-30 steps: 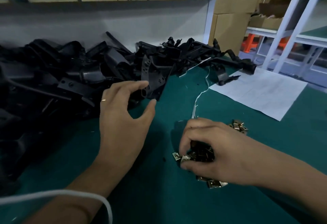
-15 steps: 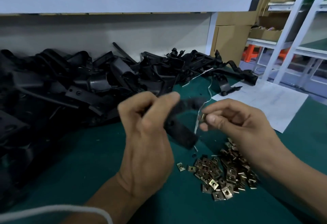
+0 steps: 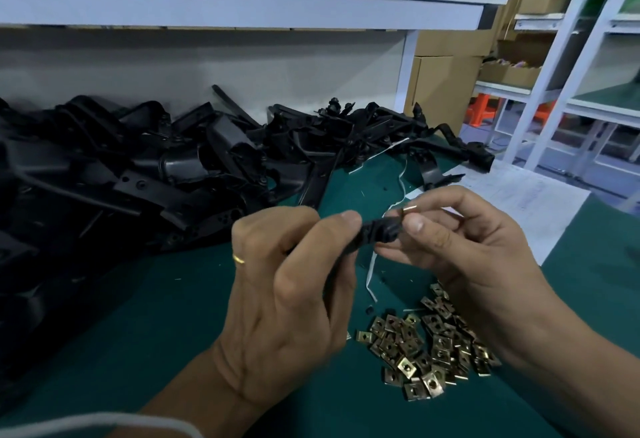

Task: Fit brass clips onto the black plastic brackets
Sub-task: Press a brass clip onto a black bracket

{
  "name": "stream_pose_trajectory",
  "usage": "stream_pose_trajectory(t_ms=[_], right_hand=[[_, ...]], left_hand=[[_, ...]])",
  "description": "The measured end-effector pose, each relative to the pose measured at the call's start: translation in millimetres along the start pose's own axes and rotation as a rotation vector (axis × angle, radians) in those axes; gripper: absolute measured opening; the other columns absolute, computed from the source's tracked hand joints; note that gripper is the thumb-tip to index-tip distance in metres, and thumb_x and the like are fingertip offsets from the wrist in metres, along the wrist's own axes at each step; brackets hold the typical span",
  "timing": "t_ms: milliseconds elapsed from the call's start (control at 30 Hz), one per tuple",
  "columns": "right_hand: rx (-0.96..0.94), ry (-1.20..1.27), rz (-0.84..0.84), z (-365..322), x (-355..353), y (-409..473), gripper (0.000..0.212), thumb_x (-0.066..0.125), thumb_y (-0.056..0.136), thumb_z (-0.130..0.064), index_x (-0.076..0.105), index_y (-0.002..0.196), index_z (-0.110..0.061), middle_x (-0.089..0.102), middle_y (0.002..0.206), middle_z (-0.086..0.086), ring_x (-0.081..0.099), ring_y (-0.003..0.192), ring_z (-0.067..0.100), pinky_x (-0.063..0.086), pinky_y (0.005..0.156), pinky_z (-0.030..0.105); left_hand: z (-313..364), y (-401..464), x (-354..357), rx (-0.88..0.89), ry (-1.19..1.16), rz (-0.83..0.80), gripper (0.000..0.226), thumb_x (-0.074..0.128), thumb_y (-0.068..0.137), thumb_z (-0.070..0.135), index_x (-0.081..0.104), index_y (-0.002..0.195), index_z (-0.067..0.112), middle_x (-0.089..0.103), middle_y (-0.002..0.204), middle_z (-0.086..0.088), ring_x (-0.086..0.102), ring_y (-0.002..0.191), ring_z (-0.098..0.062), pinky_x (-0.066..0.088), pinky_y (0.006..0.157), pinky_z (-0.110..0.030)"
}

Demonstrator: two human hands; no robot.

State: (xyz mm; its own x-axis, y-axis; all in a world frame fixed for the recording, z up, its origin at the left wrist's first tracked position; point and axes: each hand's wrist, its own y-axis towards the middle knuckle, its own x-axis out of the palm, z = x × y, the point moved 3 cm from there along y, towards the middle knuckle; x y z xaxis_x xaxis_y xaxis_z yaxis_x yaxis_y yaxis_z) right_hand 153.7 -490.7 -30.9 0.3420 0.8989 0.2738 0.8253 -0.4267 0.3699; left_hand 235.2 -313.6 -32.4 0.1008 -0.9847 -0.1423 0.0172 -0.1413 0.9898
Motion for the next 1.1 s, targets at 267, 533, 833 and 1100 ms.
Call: stream_pose_trajectory(t_ms=[267, 533, 833, 1100], right_hand=[[-0.235, -0.012, -0.062, -27, 7, -6, 0.021, 0.07, 0.089, -0.012, 0.072, 0.11, -0.012, 0.079, 0.1, 0.013, 0.074, 0.105, 0.037, 0.056, 0.098, 0.038], [-0.21, -0.078, -0.069, -26, 7, -6, 0.016, 0.07, 0.09, -0.018, 0.064, 0.103, -0.011, 0.079, 0.102, 0.018, 0.073, 0.108, 0.04, 0.055, 0.1, 0.038], [-0.24, -0.111, -0.048, -20, 7, -8, 0.017, 0.075, 0.087, -0.018, 0.069, 0.102, -0.013, 0.08, 0.092, 0.013, 0.074, 0.109, 0.031, 0.055, 0.097, 0.03], [-0.252, -0.144, -0.097, -22, 10, -9, 0.016, 0.076, 0.088, -0.02, 0.076, 0.104, -0.017, 0.08, 0.101, 0.011, 0.077, 0.1, 0.026, 0.058, 0.091, 0.03]], left_hand=[[9, -2, 18, -0.142, -0.281, -0.409, 0.032, 0.048, 0.094, 0.005, 0.054, 0.119, 0.024, 0.048, 0.113, 0.018, 0.047, 0.109, -0.001, 0.043, 0.093, -0.016], [-30, -1, 23, -0.737, -0.577, -0.07, 0.027, 0.042, 0.103, -0.008, 0.053, 0.105, 0.017, 0.055, 0.086, -0.018, 0.063, 0.06, -0.016, 0.052, 0.061, -0.016], [-19, -5, 17, -0.492, -0.496, -0.245, 0.025, 0.046, 0.11, 0.021, 0.039, 0.132, 0.032, 0.056, 0.096, 0.009, 0.059, 0.075, -0.011, 0.047, 0.064, -0.012], [-12, -5, 16, -0.618, -0.421, -0.268, 0.03, 0.046, 0.097, 0.011, 0.043, 0.12, 0.03, 0.065, 0.106, -0.018, 0.065, 0.092, -0.034, 0.053, 0.083, -0.059]])
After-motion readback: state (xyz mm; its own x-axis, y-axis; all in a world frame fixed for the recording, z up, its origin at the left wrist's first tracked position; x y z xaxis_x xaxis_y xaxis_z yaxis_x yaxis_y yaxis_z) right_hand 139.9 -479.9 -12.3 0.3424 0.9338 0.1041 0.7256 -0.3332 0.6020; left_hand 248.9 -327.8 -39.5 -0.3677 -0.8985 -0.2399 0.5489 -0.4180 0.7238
